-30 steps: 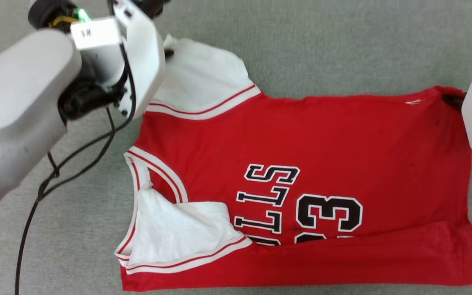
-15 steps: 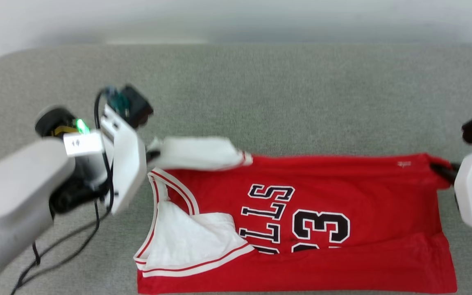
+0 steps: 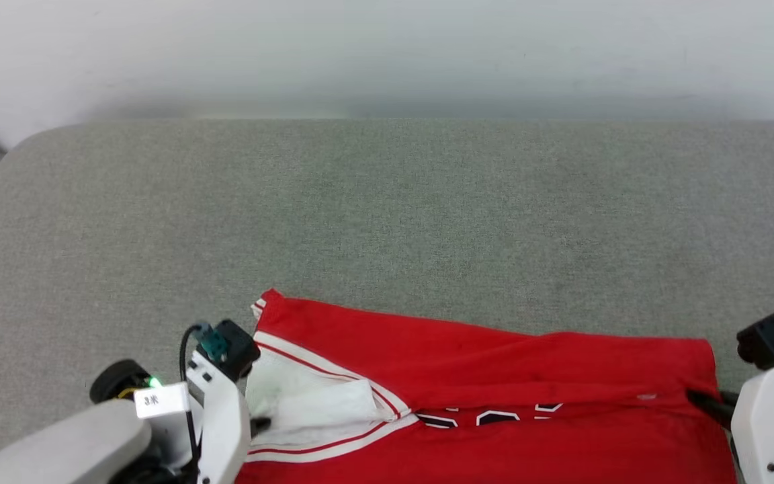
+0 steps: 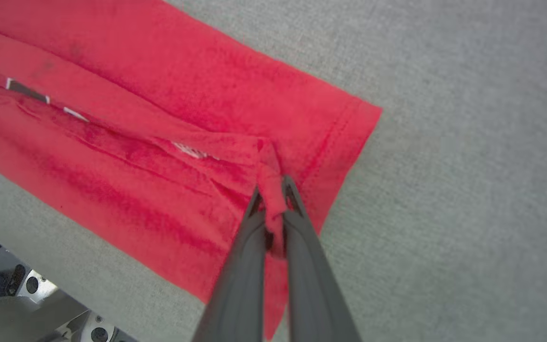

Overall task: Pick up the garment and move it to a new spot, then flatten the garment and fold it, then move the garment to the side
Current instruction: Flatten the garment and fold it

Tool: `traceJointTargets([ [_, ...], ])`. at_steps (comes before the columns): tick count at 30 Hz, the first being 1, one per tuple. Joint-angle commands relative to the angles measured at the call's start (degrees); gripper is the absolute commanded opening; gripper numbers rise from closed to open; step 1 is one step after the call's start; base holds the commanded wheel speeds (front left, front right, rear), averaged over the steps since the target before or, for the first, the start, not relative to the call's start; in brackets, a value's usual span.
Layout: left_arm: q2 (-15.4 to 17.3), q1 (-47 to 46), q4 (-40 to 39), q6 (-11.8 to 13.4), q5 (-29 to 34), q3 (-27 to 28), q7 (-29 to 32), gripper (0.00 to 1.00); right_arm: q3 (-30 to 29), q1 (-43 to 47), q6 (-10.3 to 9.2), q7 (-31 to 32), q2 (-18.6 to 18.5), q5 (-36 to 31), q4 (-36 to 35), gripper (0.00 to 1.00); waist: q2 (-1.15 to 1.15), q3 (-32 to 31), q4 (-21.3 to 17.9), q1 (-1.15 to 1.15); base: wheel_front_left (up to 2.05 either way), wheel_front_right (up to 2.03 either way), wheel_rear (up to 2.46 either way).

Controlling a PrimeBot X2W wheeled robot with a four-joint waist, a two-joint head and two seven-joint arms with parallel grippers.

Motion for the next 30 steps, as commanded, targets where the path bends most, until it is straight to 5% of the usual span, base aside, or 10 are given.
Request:
traceJointTargets([
  [1,-1.06,1.98,0.46,0.44,-0.43,0.09,-0.8,0.0,-0.57,1.7,-0.04,-0.45,0.64,-0.4,0.2,0.0,0.0,0.18,-0.08,0.01,0.0,0.0,0.0],
  [6,-3.23,4.73,3.35,1.06,-0.78,0.26,-3.69,0.0,-1.53,4.19,-0.04,-0.95,2.87,-1.51,2.24,0.0,0.0,0.89,-0.34,0.01,0.0,0.0,0.0],
  [7,-3.72,5.16,4.1,1.17,-0.3,0.68,-5.5,1.0,-2.36,4.58,-0.04,-1.27,3.57,-1.86,3.32,0.27,0.0,0.82,-0.42,0.01,0.0,0.0,0.0],
  [8,-3.96,5.55,4.41,1.51,-0.54,1.06,-6.56,1.0,-2.69,4.79,-0.04,-1.74,3.89,-2.03,3.37,1.0,0.0,0.65,-0.45,0.01,0.0,0.0,0.0],
  [14,-2.53,6.22,2.58,4.41,2.68,3.02,-13.8,1.0,-6.69,5.12,-0.04,-5.65,3.31,-1.87,0.75,1.0,0.0,-1.2,-0.85,0.01,0.0,0.0,0.0],
  [22,-2.53,9.46,-0.08,15.33,6.28,9.04,-29.98,1.0,-16.41,7.47,-0.04,-9.2,2.28,-2.29,-3.15,1.0,0.0,-1.94,-1.01,0.01,0.0,0.0,0.0],
  [30,-5.68,12.63,1.56,23.69,9.84,14.8,-38.78,1.0,-24.38,11.06,-0.03,-8.76,5.05,-1.36,0.19,1.0,0.0,-0.81,-0.1,0.01,0.0,0.0,0.0],
])
